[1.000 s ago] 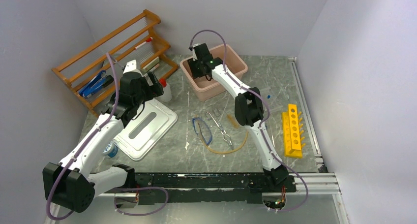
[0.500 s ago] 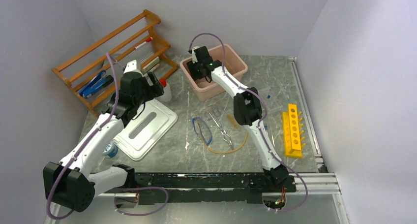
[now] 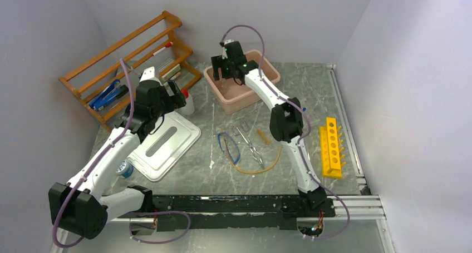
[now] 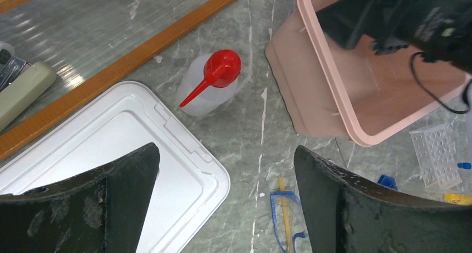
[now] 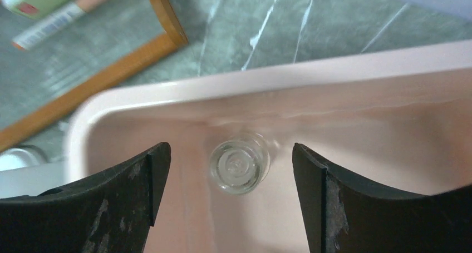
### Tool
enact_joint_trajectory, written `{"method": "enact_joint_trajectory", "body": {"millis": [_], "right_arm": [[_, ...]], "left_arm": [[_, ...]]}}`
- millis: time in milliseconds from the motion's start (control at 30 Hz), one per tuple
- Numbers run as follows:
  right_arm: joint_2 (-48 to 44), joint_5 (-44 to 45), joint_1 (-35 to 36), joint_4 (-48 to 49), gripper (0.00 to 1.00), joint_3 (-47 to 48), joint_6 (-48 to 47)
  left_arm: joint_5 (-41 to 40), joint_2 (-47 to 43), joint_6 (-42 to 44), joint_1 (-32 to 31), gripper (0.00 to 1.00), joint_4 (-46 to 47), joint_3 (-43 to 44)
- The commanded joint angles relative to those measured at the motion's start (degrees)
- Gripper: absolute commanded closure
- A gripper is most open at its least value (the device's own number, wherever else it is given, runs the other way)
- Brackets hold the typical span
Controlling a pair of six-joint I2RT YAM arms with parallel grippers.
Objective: Organize the chemistry lab equipment
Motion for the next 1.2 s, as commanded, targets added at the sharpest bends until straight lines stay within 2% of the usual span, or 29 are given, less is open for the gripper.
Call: {"method": "enact_joint_trajectory", "body": {"millis": [0,267,500,600,800,867,1000,1167], "right_arm": [[-6.3,-0.5,-0.6,0.9,0.16,2.4,3.4],[-17.3,-3.0,0.5,1.8,0.17,-3.2,5.7],[-21.5,2.3,10.0,3.0,0.15,-8.5,2.9],[-21.0,5.1,14.2,3.9,0.12,-10.6,0.3],[-16.7,3.0,18.7,4.2,0.12,-10.4,-2.0],[-15.0,2.5,19.3,4.3,0.13,-9.7,-3.5],[-12.3,-5.1,19.4,1.7,0.25,-8.0,-13.3],[-10.5,-7.5,18.1,0.2,0.21,-8.0,-20.1]], "left_arm": [[-1.5,-0.8,0.6,-0.4,0.05,-0.9,2.6],[-5.3,-0.4,-0.8,-0.3,0.04,-6.0,5.0],[-13.3,-5.5,-1.5,-0.3,0.04,-8.4,4.6],[-16.4,-9.0,-0.5,-0.3,0.04,-9.1,4.8],[-19.1,-14.6,4.6,-0.3,0.05,-7.0,5.0],[-18.3,-15.6,6.5,-0.3,0.05,-5.6,5.2],[-16.3,-16.1,8.3,-0.3,0.05,-4.9,5.8],[-14.5,-15.3,8.3,-0.3,0.04,-4.7,6.6]]}}
